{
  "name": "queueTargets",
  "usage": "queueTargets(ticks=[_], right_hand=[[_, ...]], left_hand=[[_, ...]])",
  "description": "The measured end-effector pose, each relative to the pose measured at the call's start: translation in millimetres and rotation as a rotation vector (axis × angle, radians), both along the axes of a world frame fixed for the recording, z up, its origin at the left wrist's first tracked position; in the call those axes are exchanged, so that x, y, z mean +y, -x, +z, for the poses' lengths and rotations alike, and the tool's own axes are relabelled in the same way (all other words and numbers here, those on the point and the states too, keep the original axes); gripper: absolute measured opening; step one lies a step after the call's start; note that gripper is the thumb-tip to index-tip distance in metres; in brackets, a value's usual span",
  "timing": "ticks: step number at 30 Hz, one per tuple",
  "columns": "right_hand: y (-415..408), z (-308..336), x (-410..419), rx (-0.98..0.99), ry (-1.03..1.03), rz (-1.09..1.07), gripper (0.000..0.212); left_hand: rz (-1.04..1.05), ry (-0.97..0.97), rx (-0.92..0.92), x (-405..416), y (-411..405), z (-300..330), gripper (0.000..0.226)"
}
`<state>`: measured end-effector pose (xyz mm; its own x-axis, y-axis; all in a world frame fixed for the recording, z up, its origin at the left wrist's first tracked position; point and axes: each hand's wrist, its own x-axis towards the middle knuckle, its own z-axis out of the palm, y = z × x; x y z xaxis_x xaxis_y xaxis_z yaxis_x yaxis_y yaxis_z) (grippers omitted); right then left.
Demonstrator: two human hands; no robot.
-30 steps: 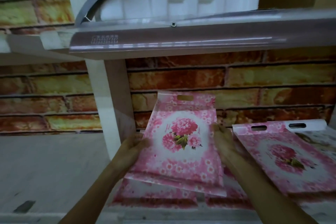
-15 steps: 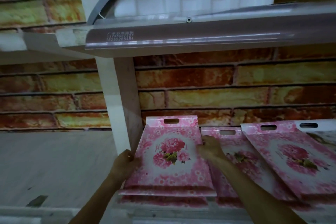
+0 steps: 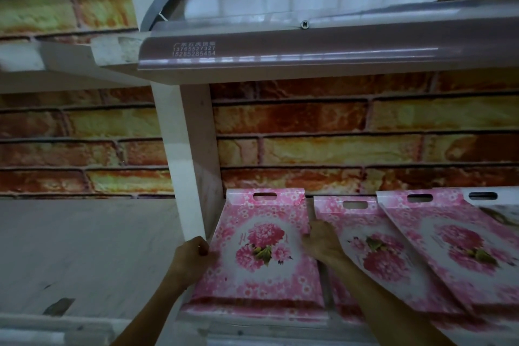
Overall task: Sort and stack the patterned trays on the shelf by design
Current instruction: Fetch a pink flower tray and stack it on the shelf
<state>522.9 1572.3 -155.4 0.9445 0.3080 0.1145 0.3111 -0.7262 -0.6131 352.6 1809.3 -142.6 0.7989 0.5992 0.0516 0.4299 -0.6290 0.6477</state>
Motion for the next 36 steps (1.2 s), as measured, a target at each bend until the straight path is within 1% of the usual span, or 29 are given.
queueTargets(ticks=[1, 3, 4, 6, 7, 9, 13, 14, 15, 16, 18, 19, 21, 22, 25, 27, 30, 33, 36], right_hand=[[0, 0, -1, -0.002, 0.036, 0.003, 0.011], [-2, -1, -1, 0.006, 0.079, -0.002, 0.020], [-1, -1, -1, 0.002, 0.092, 0.005, 0.033], [-1, -4, -1, -0.001, 0.095, 0.015, 0.084], [1, -4, -1, -0.014, 0.105, 0.017, 0.095], [1, -4, -2, -0.028, 0.116, 0.010, 0.102], [-3, -6, -2, -0.002, 0.137, 0.011, 0.107], [-5, -6, -2, -0.004, 0.115, 0.026, 0.105], [-3, -4, -4, 0.008, 0.080, 0.041, 0.097], [-5, 0, -7, 0.011, 0.048, 0.059, 0.079], [-3, 11, -16, -0.028, 0.009, 0.065, 0.026], [-3, 15, -22, -0.065, -0.023, 0.073, 0.014], [1, 26, -35, -0.142, -0.101, 0.098, 0.017], [3, 32, -43, -0.174, -0.139, 0.101, 0.017], [11, 49, -72, -0.227, -0.295, 0.061, 0.014], [17, 60, -95, -0.239, -0.385, 0.039, 0.011], [21, 70, -129, -0.252, -0.476, 0.005, 0.012], [18, 75, -162, -0.307, -0.501, -0.068, 0.009], [9, 80, -196, -0.317, -0.483, -0.128, 0.012]], left_hand=[[0.001, -0.011, -0.001, 0, -1, -1, 0.017], [-0.002, -0.025, 0.003, 1, -3, -3, 0.020], [-0.007, -0.027, 0.007, 1, -3, -4, 0.020], [-0.017, -0.034, 0.023, 0, -3, -5, 0.020], [-0.022, -0.045, 0.034, 0, -4, -5, 0.021], [-0.028, -0.062, 0.053, 1, -4, -6, 0.022], [-0.050, -0.085, 0.106, 3, -4, -3, 0.019], [-0.055, -0.092, 0.104, 2, -5, -1, 0.016], [-0.059, -0.101, 0.082, 0, -5, 1, 0.015], [-0.066, -0.113, 0.043, -2, -6, 4, 0.015], [-0.087, -0.122, -0.045, -8, -9, 11, 0.017], [-0.104, -0.113, -0.076, -13, -11, 15, 0.015], [-0.137, -0.074, -0.125, -26, -18, 23, 0.007], [-0.159, -0.018, -0.154, -36, -22, 27, 0.003], [-0.277, 0.245, -0.262, -71, -33, 37, 0.012], [-0.326, 0.391, -0.310, -95, -39, 42, 0.014], [-0.376, 0.549, -0.291, -126, -56, 44, 0.013], [-0.414, 0.687, -0.248, -154, -77, 41, 0.011], [-0.437, 0.811, -0.214, -186, -91, 36, 0.011]])
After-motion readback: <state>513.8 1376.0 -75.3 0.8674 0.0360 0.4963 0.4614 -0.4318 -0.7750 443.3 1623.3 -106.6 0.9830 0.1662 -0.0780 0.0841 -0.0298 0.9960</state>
